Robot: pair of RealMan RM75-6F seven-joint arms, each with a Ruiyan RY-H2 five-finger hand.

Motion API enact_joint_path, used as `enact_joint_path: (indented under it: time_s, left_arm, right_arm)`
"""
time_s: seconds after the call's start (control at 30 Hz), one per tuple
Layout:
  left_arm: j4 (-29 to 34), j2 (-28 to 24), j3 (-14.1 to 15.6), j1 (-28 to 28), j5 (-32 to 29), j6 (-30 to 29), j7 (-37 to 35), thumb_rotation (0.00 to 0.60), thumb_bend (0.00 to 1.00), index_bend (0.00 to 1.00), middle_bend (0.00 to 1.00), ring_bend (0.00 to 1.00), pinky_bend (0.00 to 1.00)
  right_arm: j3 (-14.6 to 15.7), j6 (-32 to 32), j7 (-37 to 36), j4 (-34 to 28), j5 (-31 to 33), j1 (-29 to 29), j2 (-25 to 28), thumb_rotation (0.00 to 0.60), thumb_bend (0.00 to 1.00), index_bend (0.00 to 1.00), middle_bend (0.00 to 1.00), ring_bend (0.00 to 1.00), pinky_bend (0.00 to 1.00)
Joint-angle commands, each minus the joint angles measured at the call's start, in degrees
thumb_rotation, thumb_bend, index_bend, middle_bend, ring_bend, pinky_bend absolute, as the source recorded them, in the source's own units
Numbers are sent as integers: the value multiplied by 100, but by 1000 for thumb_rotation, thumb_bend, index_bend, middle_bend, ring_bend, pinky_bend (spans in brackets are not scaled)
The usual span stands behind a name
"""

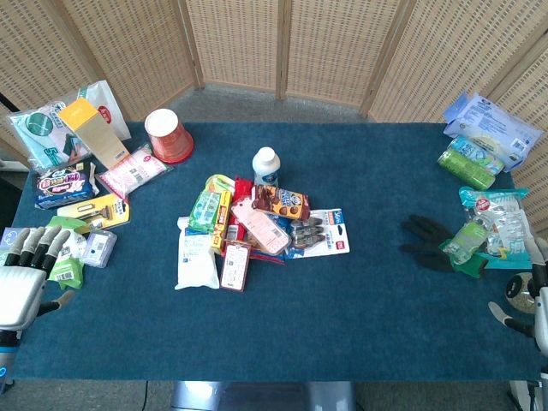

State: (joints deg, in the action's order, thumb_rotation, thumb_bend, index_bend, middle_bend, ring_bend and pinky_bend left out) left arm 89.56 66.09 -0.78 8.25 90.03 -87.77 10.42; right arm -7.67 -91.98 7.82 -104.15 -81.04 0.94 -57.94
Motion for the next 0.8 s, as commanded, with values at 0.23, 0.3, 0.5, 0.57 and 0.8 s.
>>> enact_joint_path:
  time_s: [0.23, 0.3, 0.5, 0.57, 0.8]
  left_arm:
    - [-40, 67, -113, 122, -23, 145, -54, 600, 0, 80, 0, 0, 0]
    - [-33, 138, -188, 279, -82, 370, -1, 600, 0, 85, 0, 0, 0]
    - [-169, 559, -646, 1114, -663, 1580, 160, 600, 0, 99, 0, 0, 0]
    - [-303, 758, -794, 1397, -883, 1955, 275, 600, 0, 93, 0, 0, 0]
    - [-975, 1737, -1278, 2342, -1648, 2860, 860, 600, 0, 100, 0, 0, 0]
  right_arm:
    - [24, -17, -55, -58, -57, 16, 41, 600, 0, 0, 0, 0, 0]
    - [19, -21, -72, -75, -66, 14, 56, 600, 0, 0, 0, 0, 0]
    - [49, 3, -115, -121, -115, 13, 85, 600, 0, 0, 0, 0, 0]
    - [66, 17, -120, -124, -135, 11, 89, 600, 0, 0, 0, 0, 0]
    - [79, 18, -234, -137, -168, 21, 133, 600, 0, 0, 0, 0, 0]
